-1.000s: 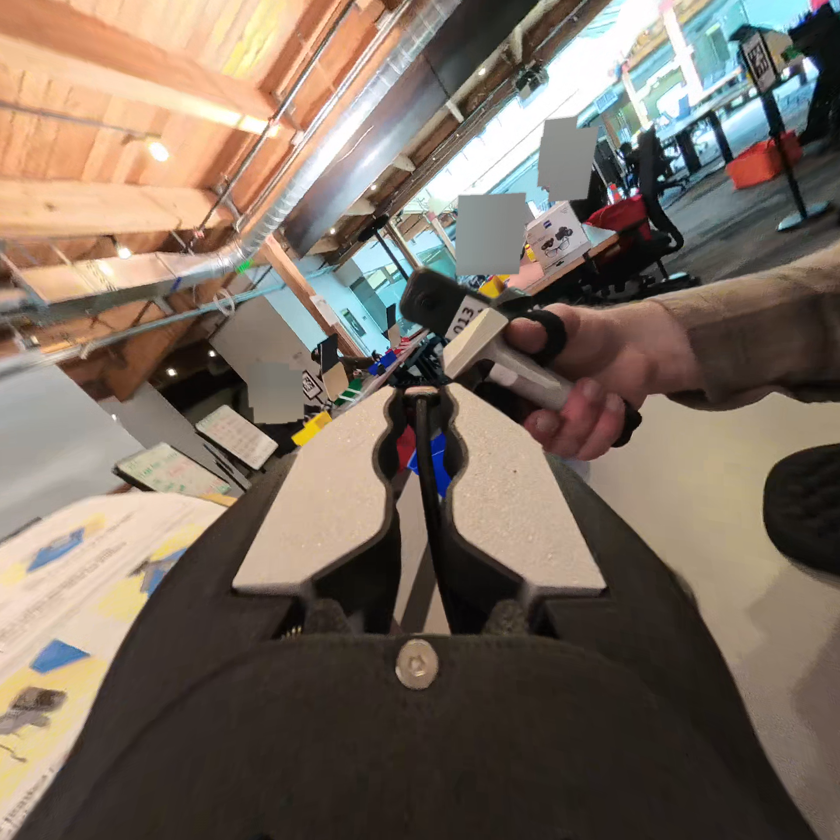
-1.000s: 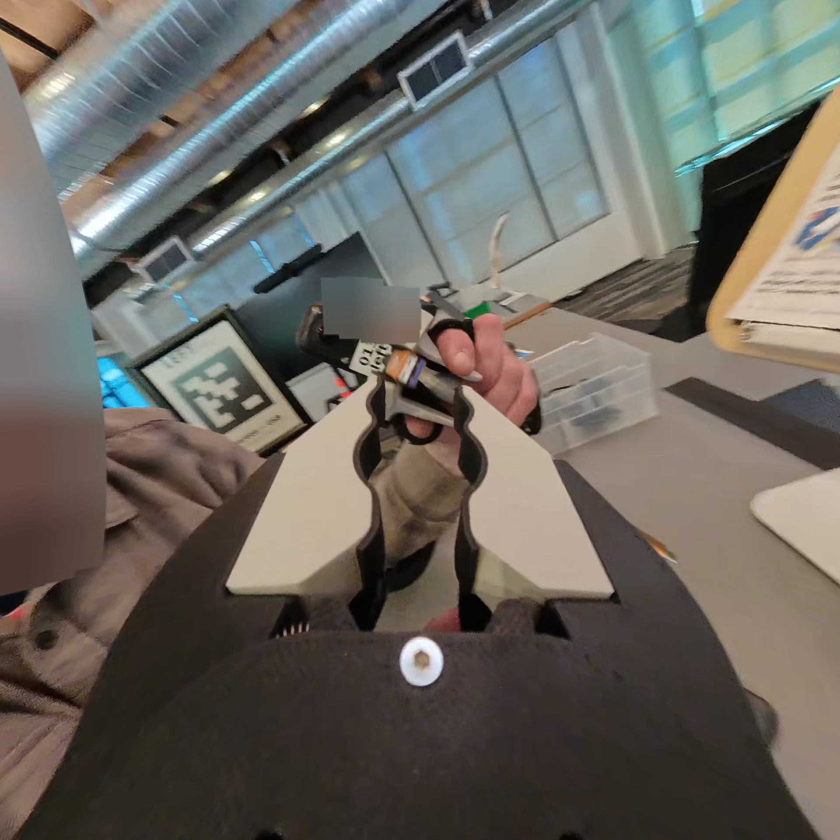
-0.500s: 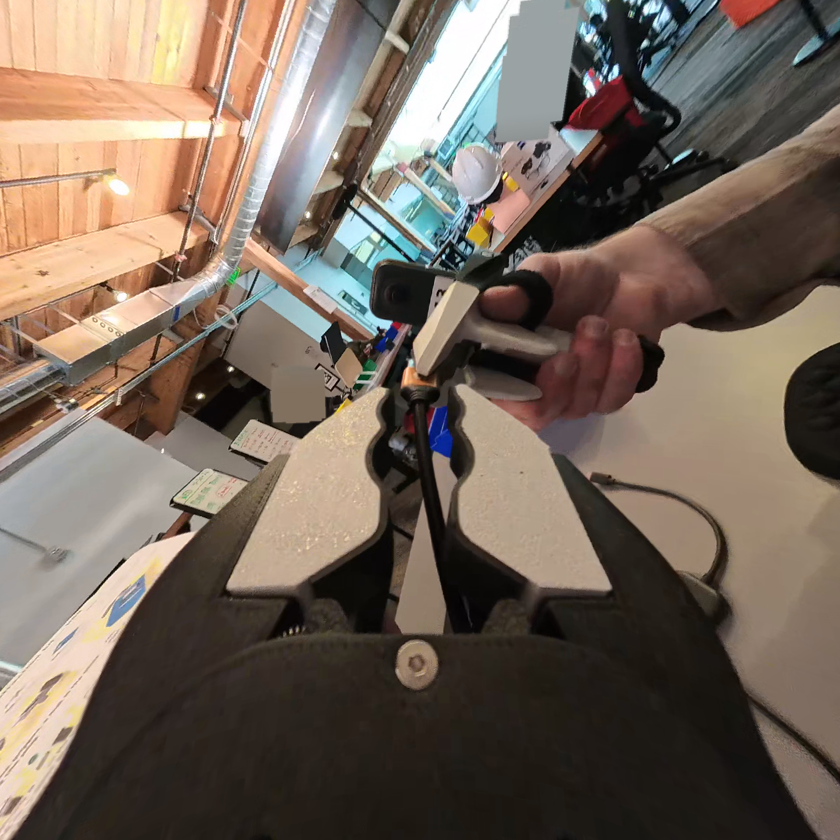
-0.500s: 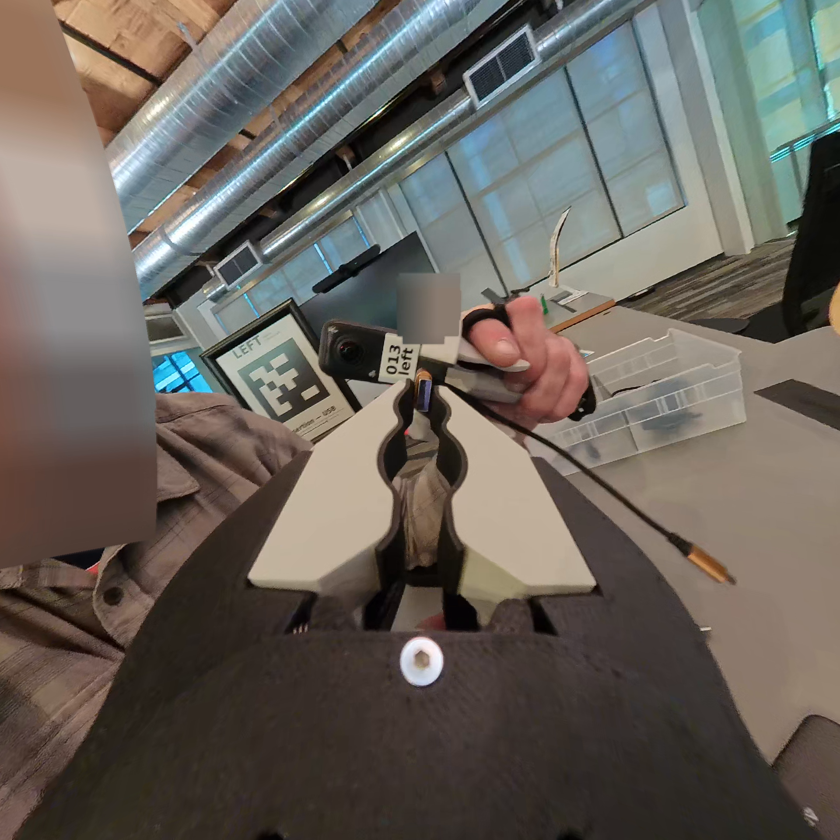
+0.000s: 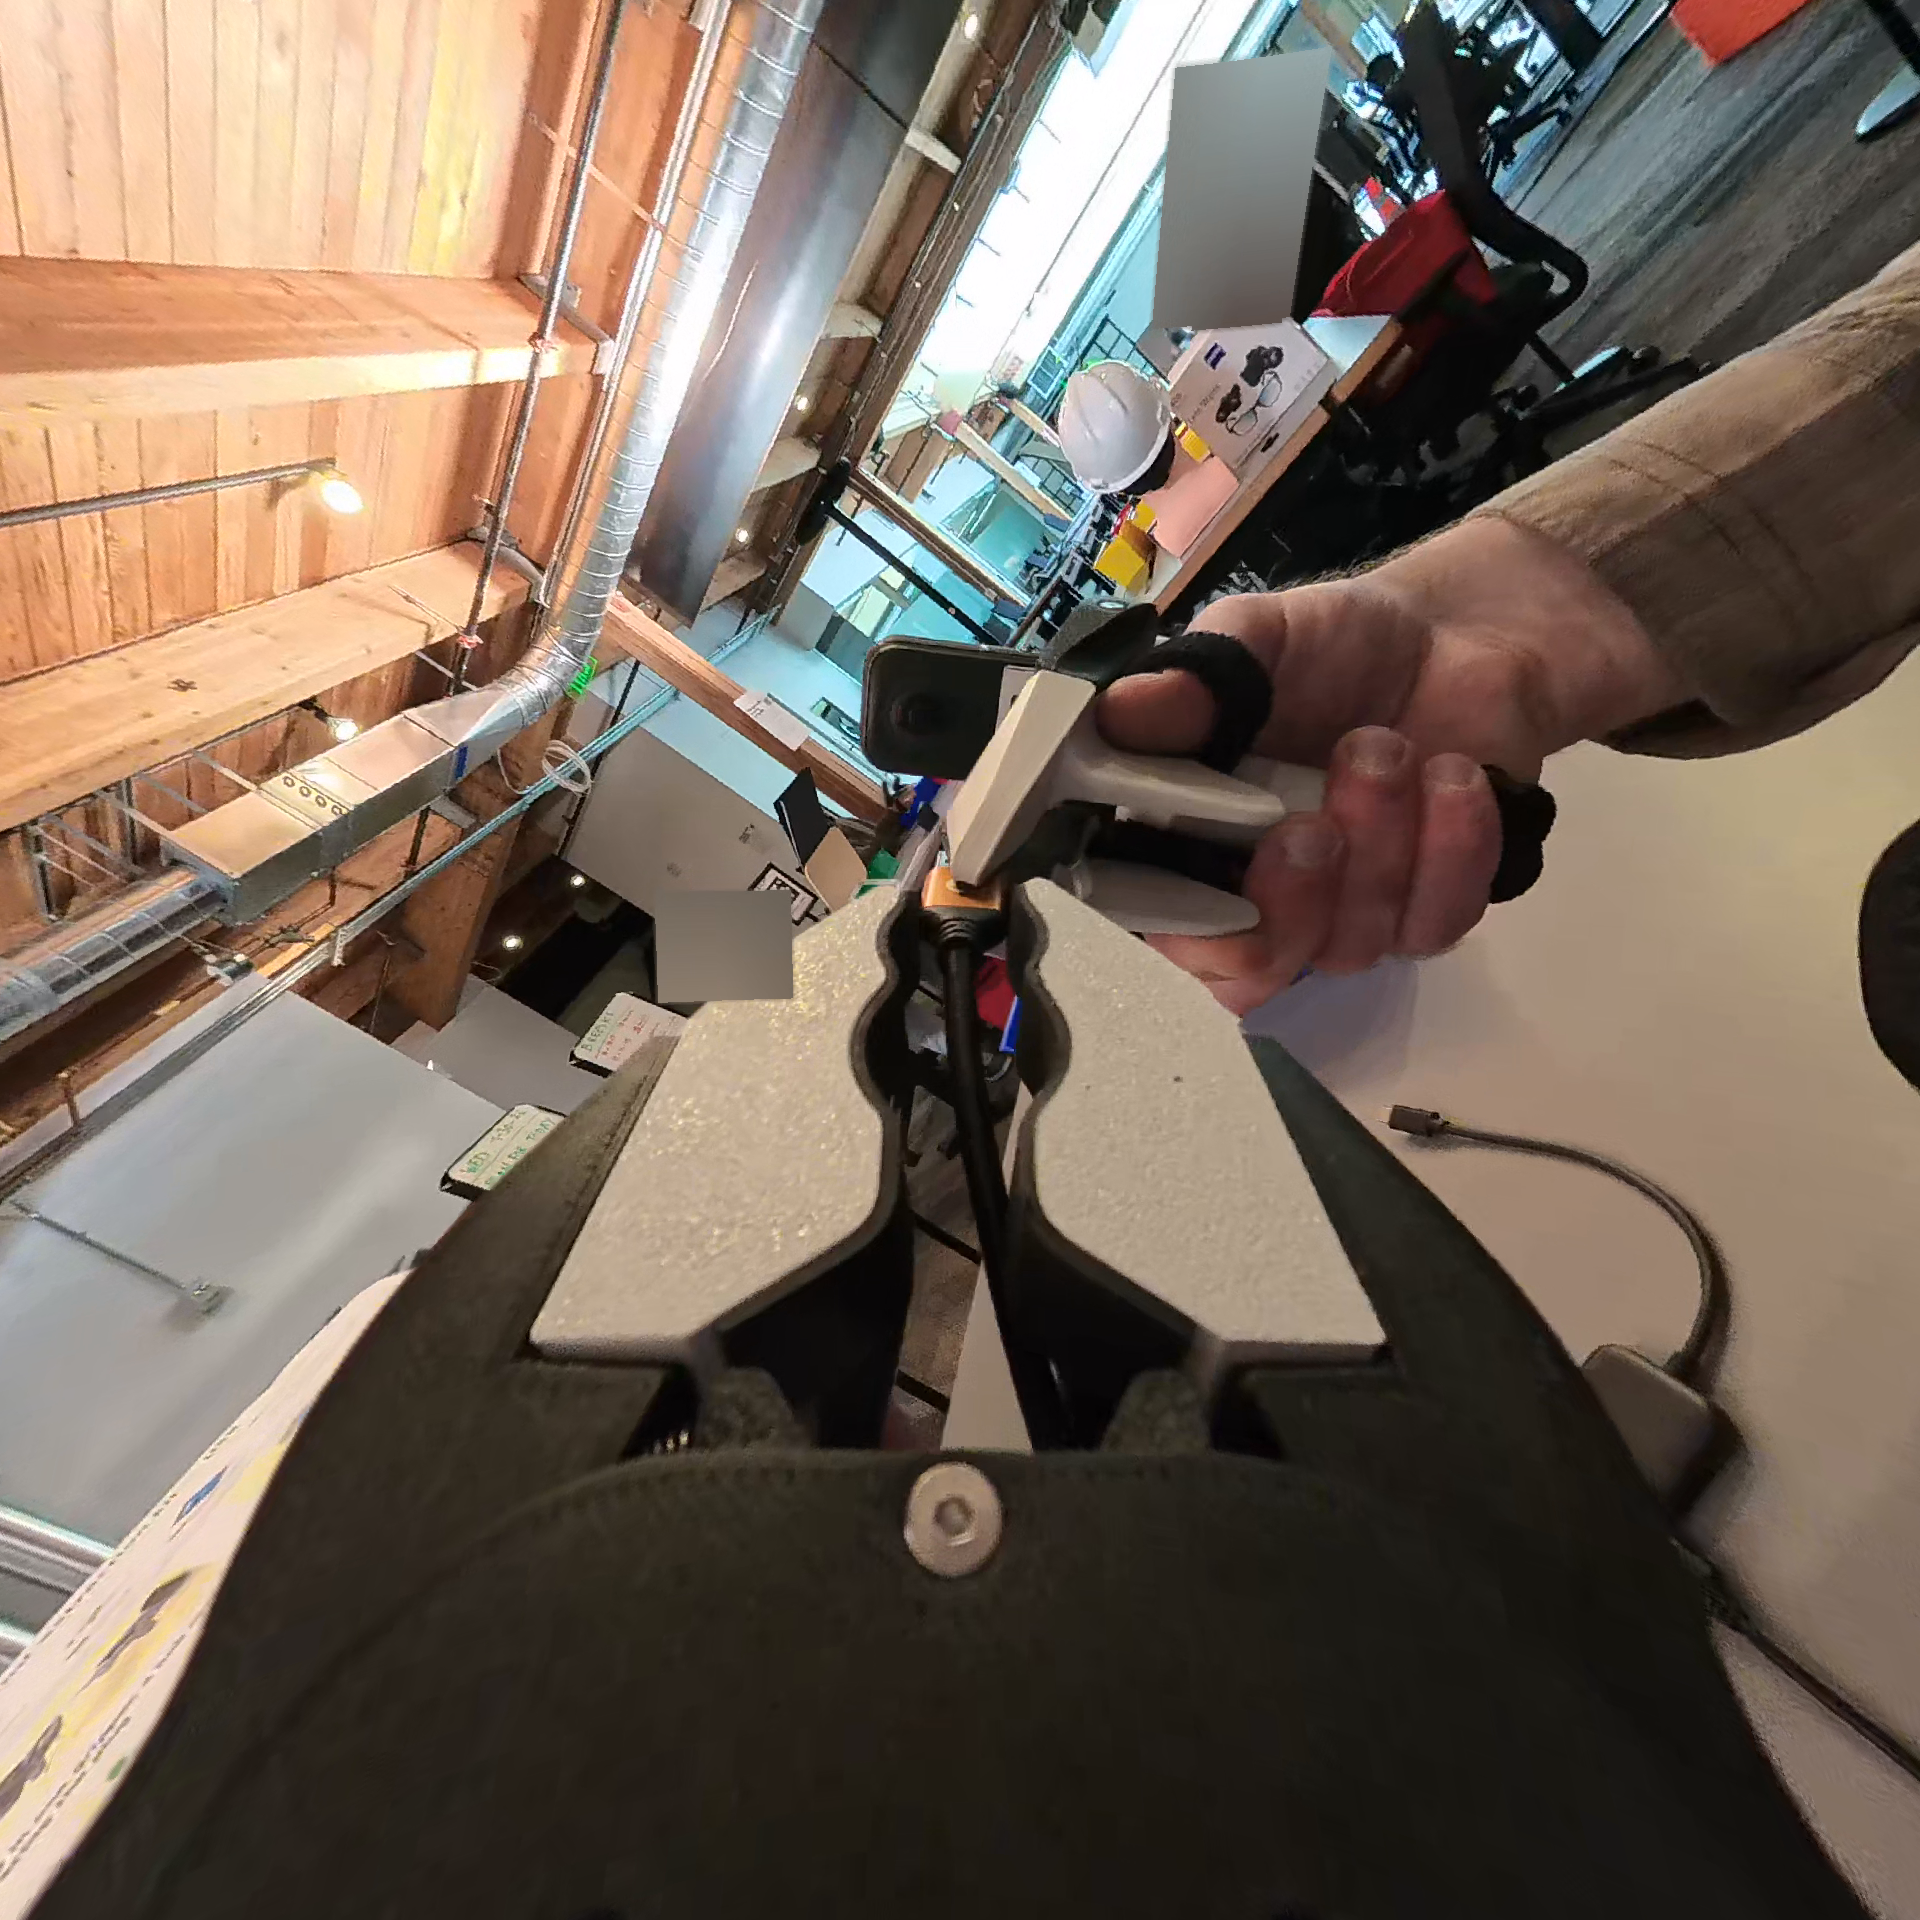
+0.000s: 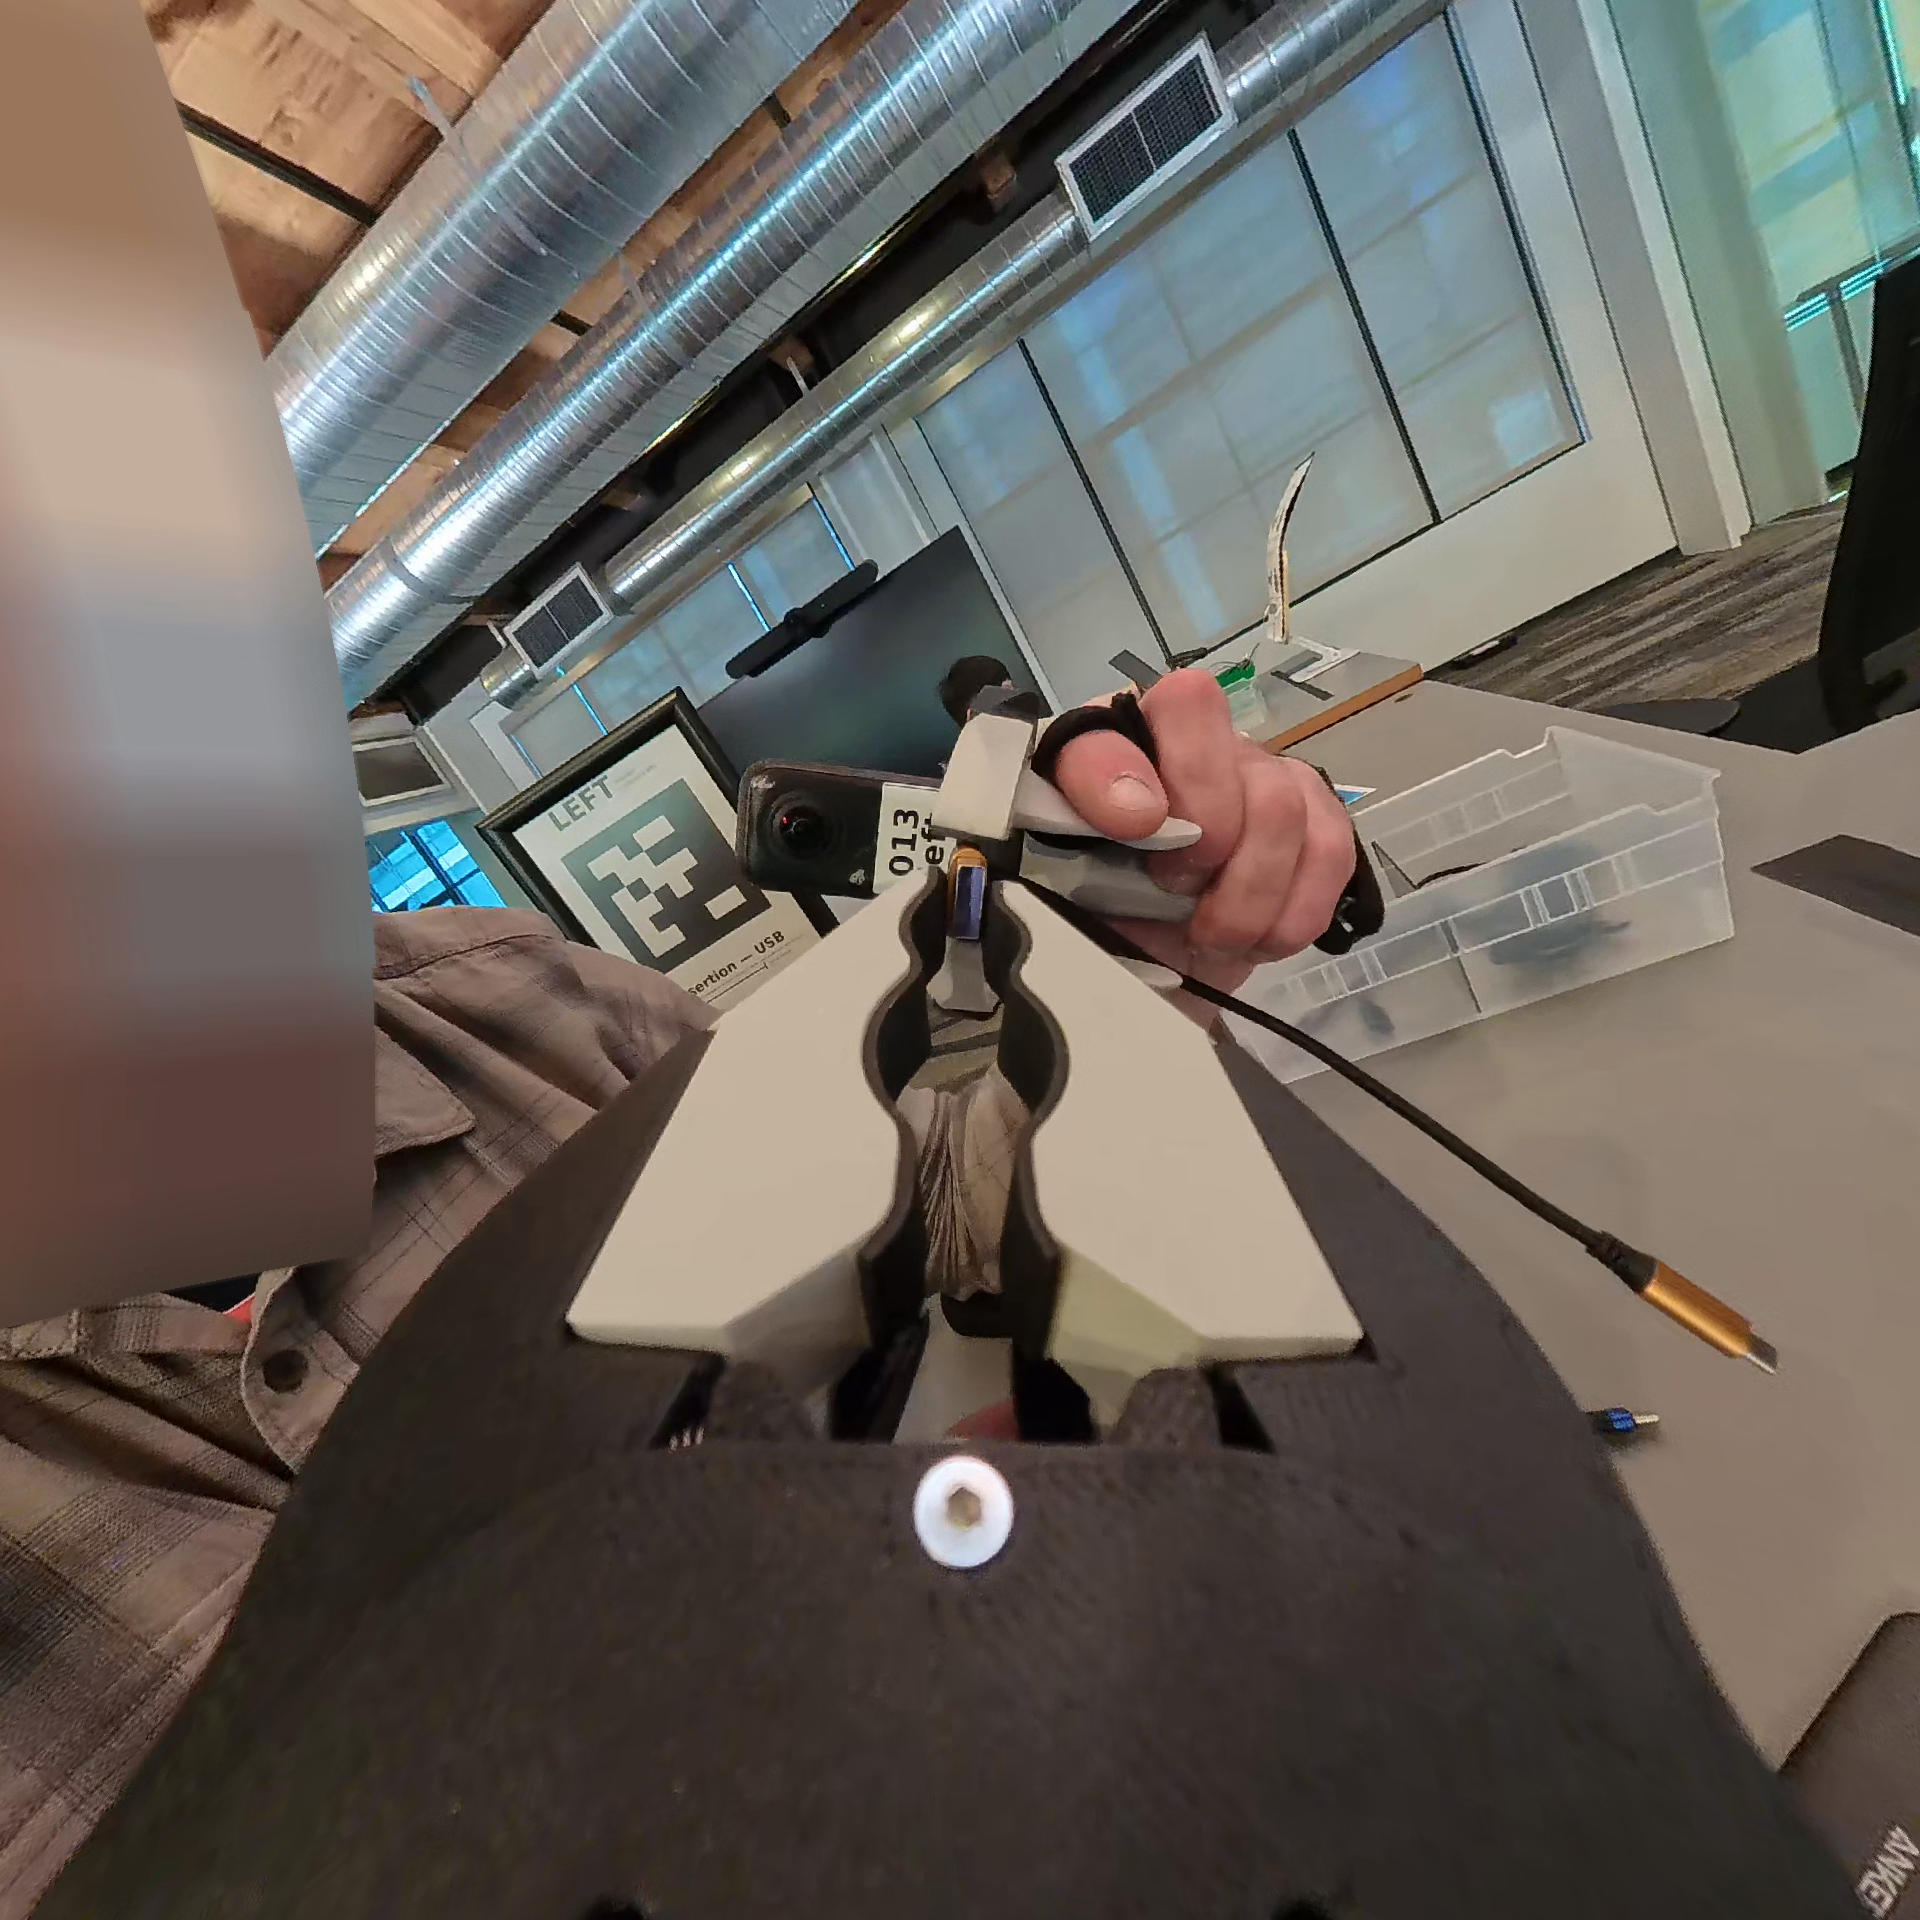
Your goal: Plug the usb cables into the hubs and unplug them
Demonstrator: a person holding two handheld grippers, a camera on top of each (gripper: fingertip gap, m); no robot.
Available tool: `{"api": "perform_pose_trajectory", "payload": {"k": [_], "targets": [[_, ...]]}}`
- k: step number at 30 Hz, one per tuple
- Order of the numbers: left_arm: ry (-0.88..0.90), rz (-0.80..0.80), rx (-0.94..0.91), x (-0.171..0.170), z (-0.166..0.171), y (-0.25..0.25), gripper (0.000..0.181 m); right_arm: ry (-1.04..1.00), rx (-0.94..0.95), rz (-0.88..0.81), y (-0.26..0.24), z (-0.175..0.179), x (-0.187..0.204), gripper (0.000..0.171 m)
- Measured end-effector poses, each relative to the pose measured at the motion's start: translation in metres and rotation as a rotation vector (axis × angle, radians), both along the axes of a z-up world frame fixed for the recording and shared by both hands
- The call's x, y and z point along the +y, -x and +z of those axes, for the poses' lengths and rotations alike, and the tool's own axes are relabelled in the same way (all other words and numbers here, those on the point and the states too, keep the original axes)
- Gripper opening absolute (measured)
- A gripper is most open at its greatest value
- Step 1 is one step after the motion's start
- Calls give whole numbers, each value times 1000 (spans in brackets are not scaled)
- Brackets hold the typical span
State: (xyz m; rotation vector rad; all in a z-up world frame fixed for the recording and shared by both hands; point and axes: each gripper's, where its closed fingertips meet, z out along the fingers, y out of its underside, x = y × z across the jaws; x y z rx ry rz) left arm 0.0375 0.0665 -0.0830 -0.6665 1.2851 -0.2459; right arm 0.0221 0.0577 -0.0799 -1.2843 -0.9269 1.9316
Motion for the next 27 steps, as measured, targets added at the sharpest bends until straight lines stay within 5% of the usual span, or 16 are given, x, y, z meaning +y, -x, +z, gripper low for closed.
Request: {"api": "perform_pose_trajectory", "payload": {"k": [11, 14, 16, 19, 24, 27], "targets": [[1, 26, 12, 3, -2, -1, 15, 29, -9, 4, 0, -1, 3, 4], [109, 25, -42, 13, 3, 3, 15, 36, -19, -105, 1, 1, 22, 39], [216, 53, -88, 29, 4, 10, 15, -1, -18, -205, -4, 5, 35, 48], [452, 69, -207, 58, 7, 27, 13, -275, -179, -501, -14, -6, 61, 45], [908, 102, -274, 96, -19, 36, 15, -1201, -682, -1061, -35, -13, 98, 31], [1085, 145, -326, 113, -36, 40, 15, -1630, -925, -1141, -23, -20, 106, 31]]}}
